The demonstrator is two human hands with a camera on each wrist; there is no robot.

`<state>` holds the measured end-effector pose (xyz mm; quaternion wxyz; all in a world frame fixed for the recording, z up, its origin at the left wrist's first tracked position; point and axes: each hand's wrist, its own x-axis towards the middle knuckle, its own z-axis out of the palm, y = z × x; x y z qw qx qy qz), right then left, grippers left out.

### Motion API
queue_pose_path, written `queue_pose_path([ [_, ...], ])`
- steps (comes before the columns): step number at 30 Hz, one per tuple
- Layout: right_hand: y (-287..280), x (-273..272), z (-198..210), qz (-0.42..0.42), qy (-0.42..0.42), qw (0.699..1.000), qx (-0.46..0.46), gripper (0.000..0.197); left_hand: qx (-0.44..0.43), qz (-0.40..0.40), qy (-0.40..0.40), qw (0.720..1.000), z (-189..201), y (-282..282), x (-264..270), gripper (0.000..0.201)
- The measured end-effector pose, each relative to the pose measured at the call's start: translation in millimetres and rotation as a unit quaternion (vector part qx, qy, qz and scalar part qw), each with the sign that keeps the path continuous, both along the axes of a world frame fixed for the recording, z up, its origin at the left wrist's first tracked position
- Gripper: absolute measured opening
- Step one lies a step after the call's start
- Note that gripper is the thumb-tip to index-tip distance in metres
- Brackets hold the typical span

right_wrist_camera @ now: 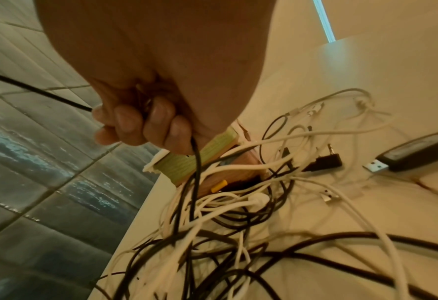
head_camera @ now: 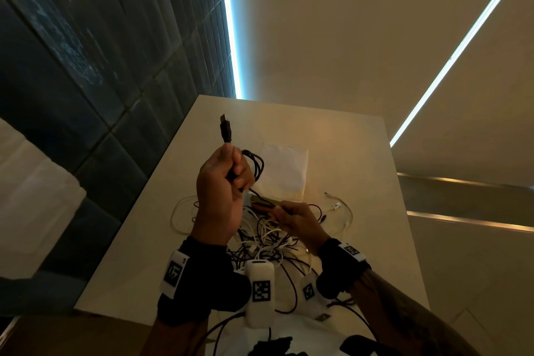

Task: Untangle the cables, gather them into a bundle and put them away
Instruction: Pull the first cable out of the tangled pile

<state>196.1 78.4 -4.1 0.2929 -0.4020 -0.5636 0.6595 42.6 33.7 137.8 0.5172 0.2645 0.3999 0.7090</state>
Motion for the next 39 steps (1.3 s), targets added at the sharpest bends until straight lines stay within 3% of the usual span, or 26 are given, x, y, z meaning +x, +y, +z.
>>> queue_pose_path([
  [8,-0.6,9.0,-27.8,-0.016,-0.020,0.998,-0.053,0.027,0.006,0.027,-0.022,0.999,-4.3,2.7,-13.7,0.033],
  [12,2.2,8.1,-28.3,-0.050,-0.035,0.995,-0.077,0.031,-0.019,0.037,0.033,0.999,-7.7,4.1,-11.9,0.034],
  [18,10.9,-4.7,11.3,-0.145,0.003,0.988,-0.054,0.019,-0.059,0.035,0.103,0.992,-17.7,9.6,-8.1,0.035],
  [24,9.4,-23.4,79.7,-0.123,0.119,0.985,0.024,0.017,-0.149,0.056,0.131,0.979,-32.6,10.1,6.1,0.038],
  [27,2.2,-27.0,103.7,-0.069,0.135,0.983,0.102,0.018,-0.182,0.052,0.104,0.976,-31.7,9.5,8.7,0.039],
  [29,-2.6,-27.5,111.1,-0.036,0.137,0.983,0.120,0.018,-0.181,0.035,0.045,0.982,-29.1,9.0,6.9,0.039],
  [34,-9.4,-22.3,97.4,0.047,0.118,0.987,0.097,0.016,-0.120,-0.043,-0.117,0.985,-17.9,6.0,-3.7,0.035],
  [39,-3.4,-16.4,61.4,0.059,0.059,0.996,0.043,0.021,-0.042,-0.043,-0.136,0.989,-10.3,3.5,-4.0,0.031],
])
